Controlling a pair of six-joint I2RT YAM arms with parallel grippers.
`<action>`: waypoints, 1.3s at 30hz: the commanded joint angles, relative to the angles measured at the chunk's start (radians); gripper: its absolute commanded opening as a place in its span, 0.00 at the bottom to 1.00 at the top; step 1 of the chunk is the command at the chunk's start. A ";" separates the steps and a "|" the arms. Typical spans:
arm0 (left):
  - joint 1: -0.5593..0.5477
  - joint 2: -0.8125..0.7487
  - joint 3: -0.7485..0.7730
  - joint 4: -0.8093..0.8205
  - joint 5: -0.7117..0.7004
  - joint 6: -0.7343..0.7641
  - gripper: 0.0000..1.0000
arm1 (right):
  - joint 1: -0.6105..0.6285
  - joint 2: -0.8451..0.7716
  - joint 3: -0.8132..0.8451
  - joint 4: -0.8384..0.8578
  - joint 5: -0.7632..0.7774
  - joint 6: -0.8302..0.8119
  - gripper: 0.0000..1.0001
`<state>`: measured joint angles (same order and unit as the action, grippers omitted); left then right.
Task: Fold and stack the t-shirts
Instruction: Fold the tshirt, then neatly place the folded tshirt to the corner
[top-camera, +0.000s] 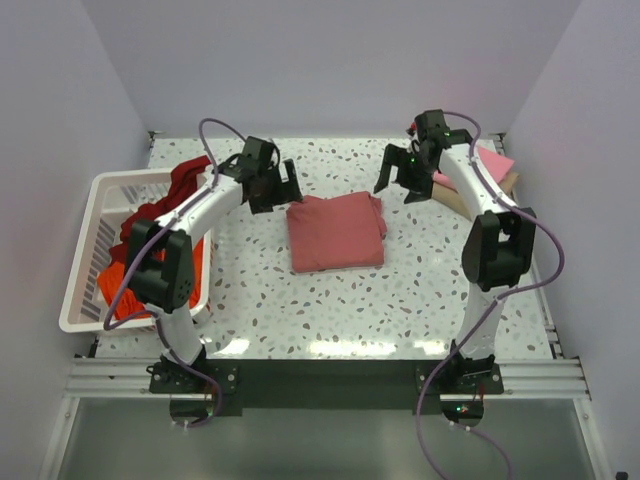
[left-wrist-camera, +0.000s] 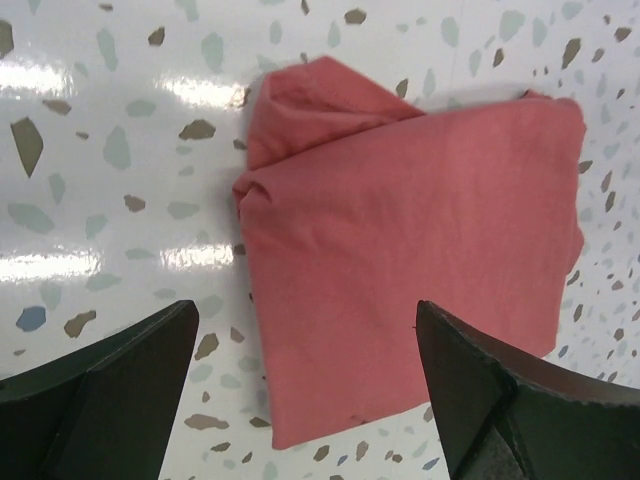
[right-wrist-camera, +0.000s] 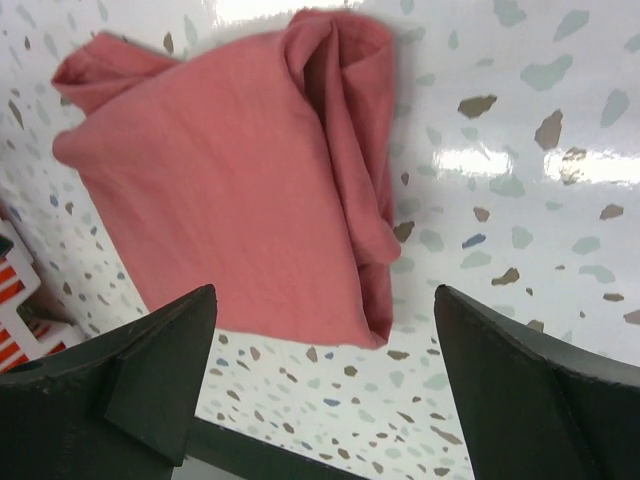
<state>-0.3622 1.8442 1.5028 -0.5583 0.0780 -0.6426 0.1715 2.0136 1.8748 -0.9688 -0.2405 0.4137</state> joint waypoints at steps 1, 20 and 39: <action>-0.003 -0.095 -0.065 0.034 0.025 0.018 0.95 | -0.006 -0.114 -0.089 0.053 -0.066 -0.072 0.93; -0.023 -0.105 -0.291 0.166 0.092 -0.019 0.96 | -0.052 -0.191 -0.421 0.275 -0.281 -0.099 0.95; -0.029 0.093 -0.161 0.135 0.101 0.014 0.84 | -0.072 -0.030 -0.453 0.432 -0.306 -0.116 0.95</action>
<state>-0.3878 1.9190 1.2896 -0.4194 0.1757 -0.6498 0.1043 1.9667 1.4326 -0.6064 -0.5053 0.3023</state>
